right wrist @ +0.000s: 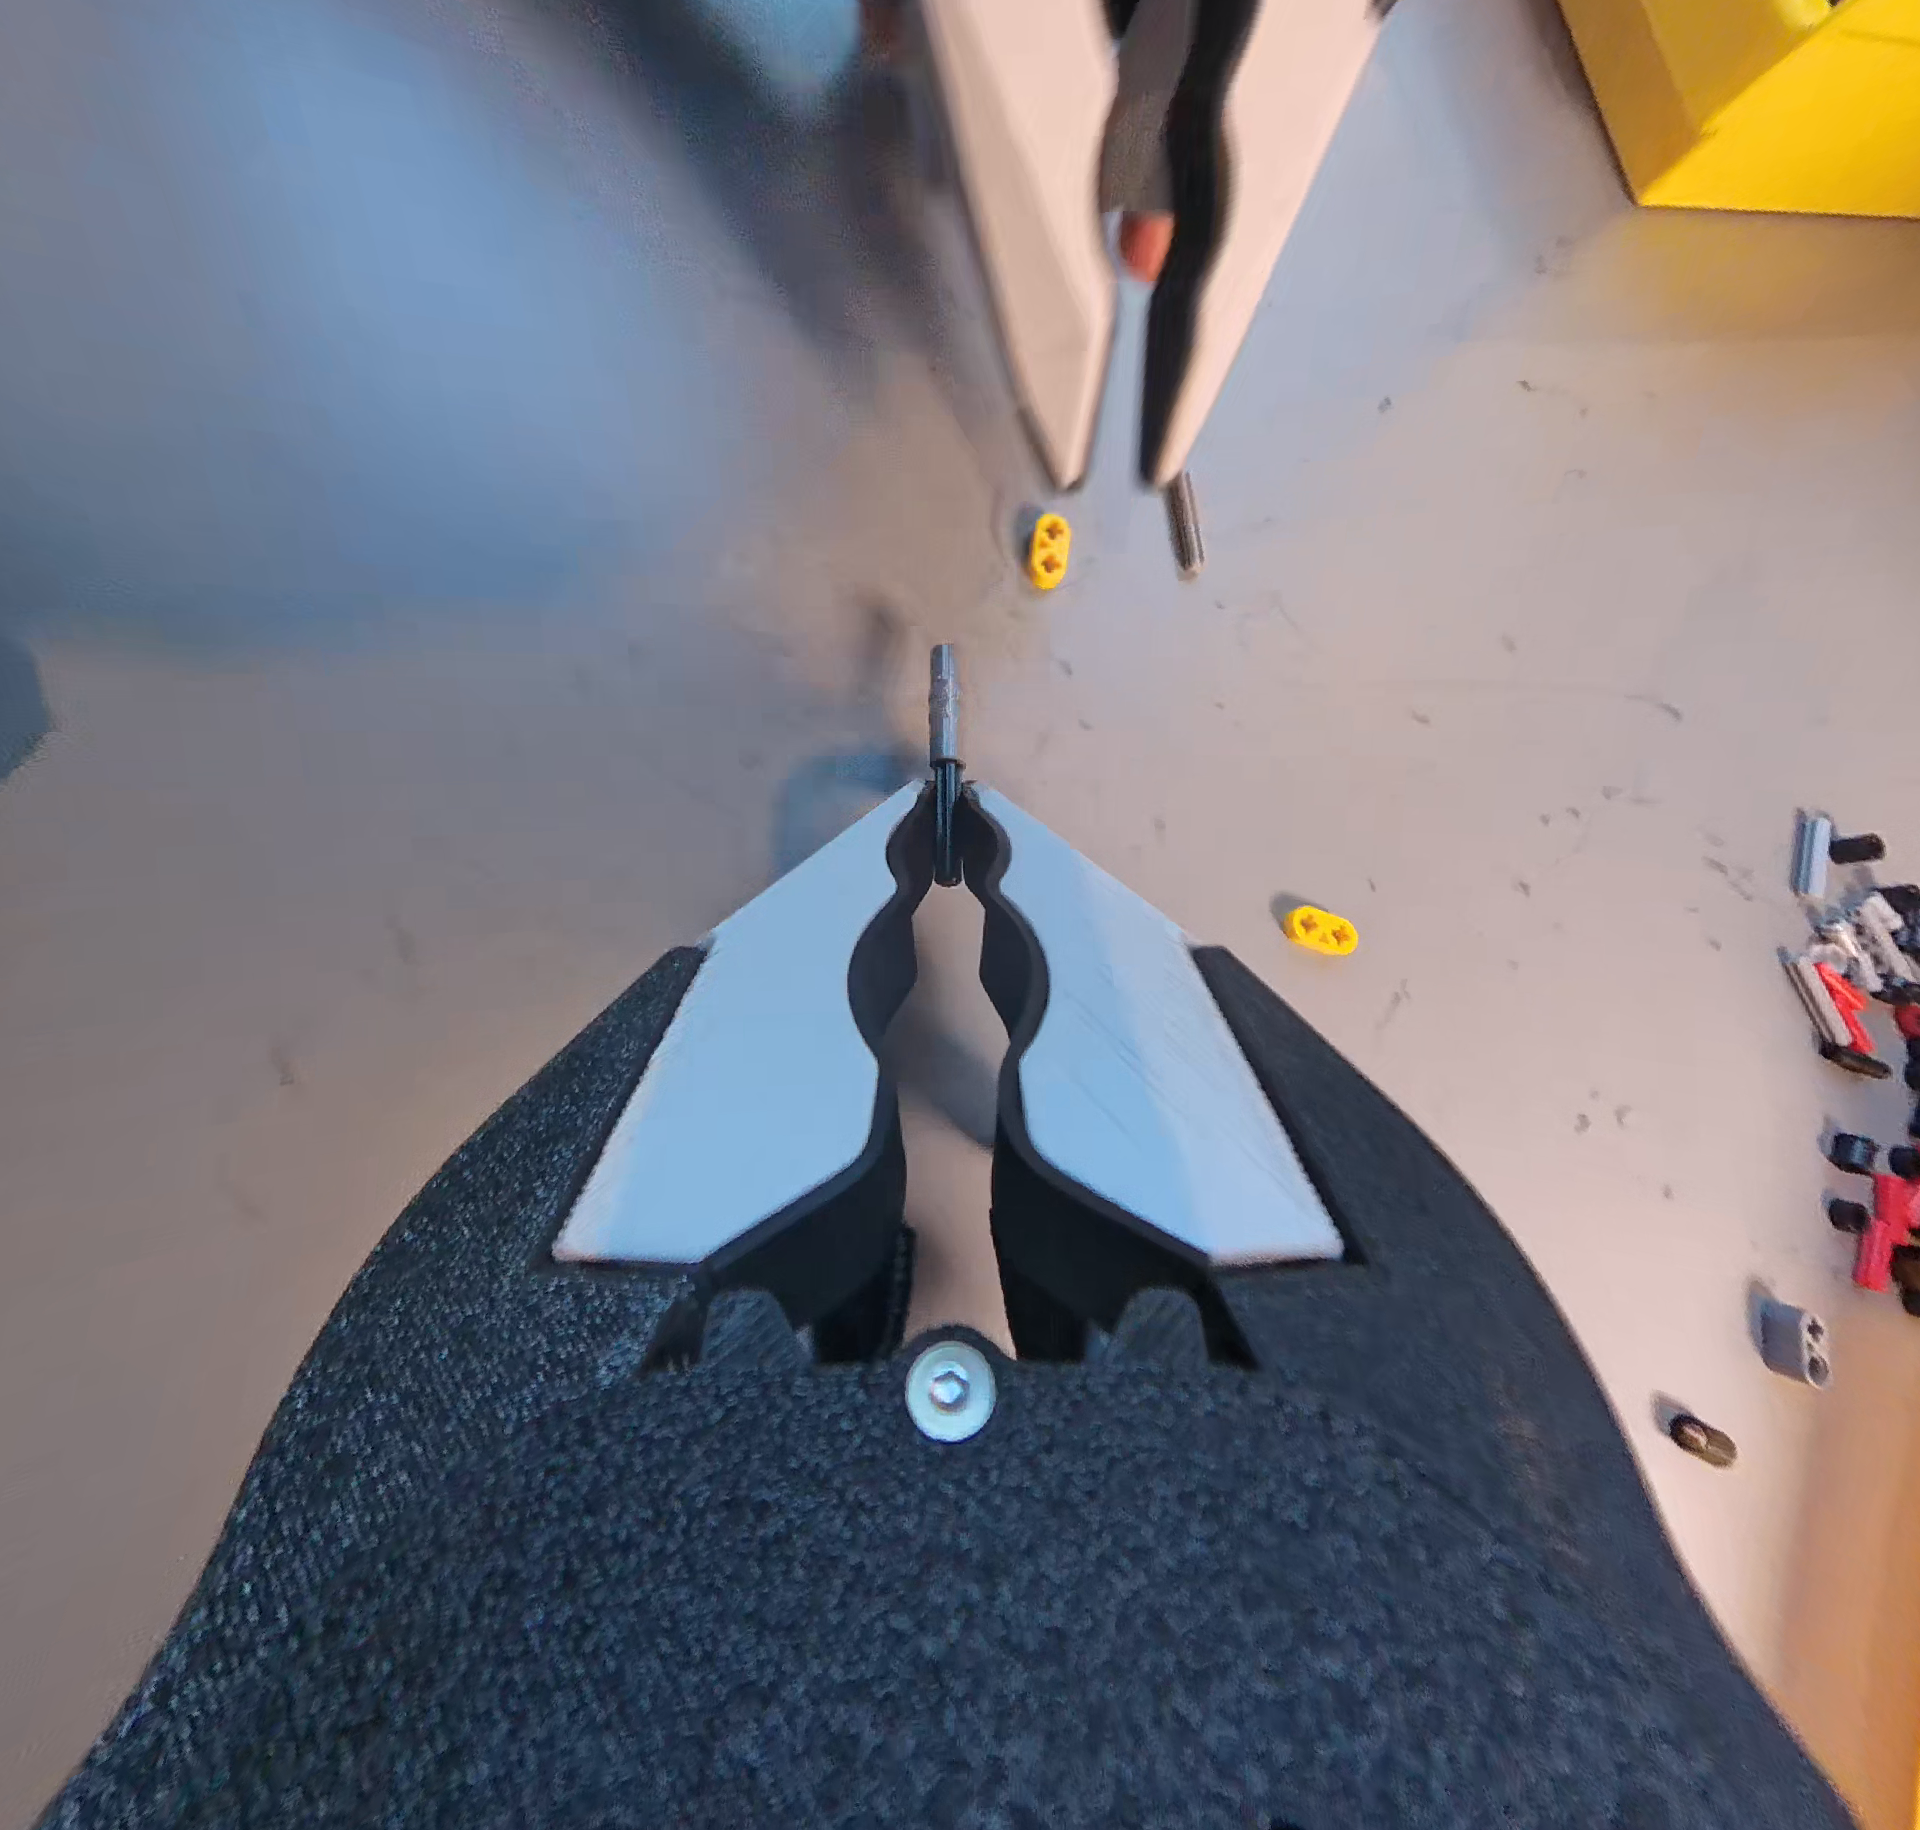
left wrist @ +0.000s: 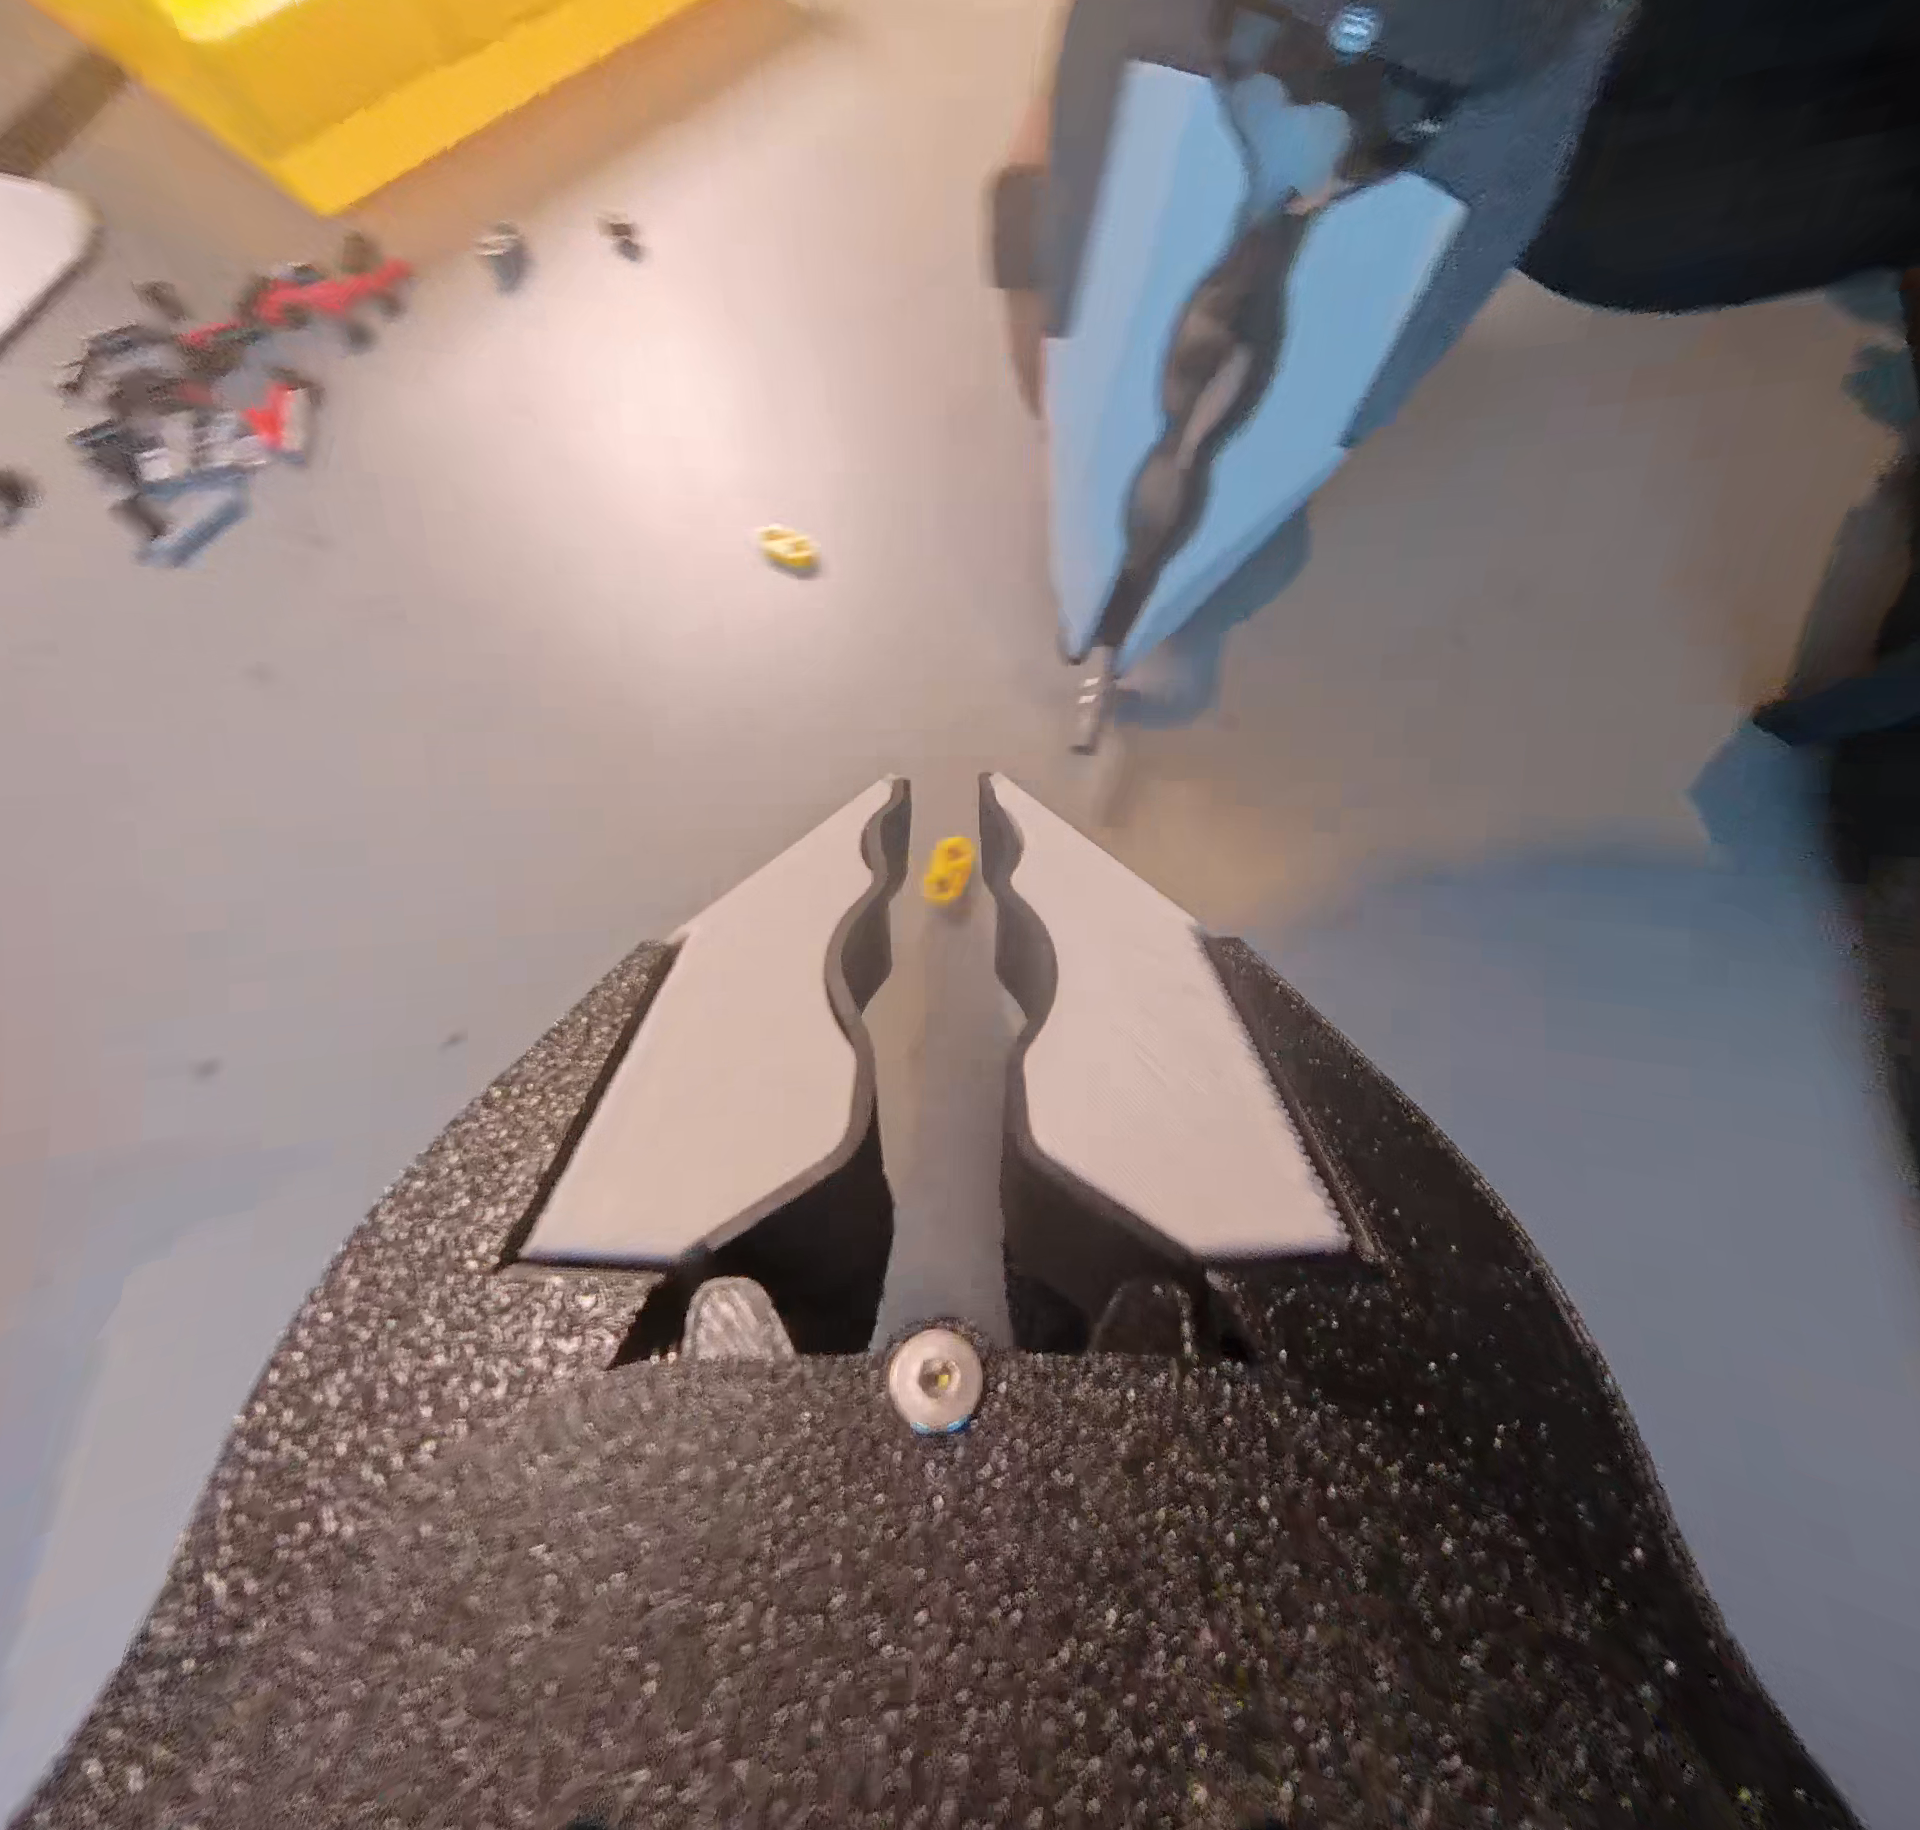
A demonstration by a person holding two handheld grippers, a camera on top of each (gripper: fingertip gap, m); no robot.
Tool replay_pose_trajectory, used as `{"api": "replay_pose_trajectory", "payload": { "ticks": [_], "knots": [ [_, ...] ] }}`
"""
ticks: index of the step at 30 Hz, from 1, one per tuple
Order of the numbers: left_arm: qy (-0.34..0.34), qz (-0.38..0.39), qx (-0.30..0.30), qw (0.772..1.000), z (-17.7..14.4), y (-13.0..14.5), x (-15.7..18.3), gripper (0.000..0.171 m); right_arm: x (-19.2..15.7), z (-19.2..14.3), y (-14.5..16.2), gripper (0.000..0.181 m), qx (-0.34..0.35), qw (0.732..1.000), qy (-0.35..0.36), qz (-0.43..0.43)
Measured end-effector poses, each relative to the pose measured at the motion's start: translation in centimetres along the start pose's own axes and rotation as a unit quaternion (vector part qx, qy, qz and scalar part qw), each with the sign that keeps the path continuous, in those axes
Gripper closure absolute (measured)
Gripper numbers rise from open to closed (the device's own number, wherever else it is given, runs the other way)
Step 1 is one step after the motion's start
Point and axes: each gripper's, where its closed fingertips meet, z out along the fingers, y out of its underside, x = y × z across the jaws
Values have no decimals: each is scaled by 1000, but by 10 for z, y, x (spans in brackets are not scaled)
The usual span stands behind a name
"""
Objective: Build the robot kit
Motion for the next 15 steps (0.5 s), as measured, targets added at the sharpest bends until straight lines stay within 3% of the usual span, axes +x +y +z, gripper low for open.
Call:
{"api": "replay_pose_trajectory", "payload": {
  "ticks": [4,7,10,15],
  "knots": [
    [-68,-35,-32,997,-8,22,-40,154,4,-1,5,178,-9,1000,4,3],
    [-67,-37,-58,995,1,36,-43,156,3,-1,6,178,-9,1000,4,3],
    [-63,-28,-63,996,4,35,-43,167,3,-3,7,178,-10,1000,6,3],
    [-64,-1,-74,995,5,35,-43,169,7,-2,7,178,0,1000,7,13]
  ]
}}
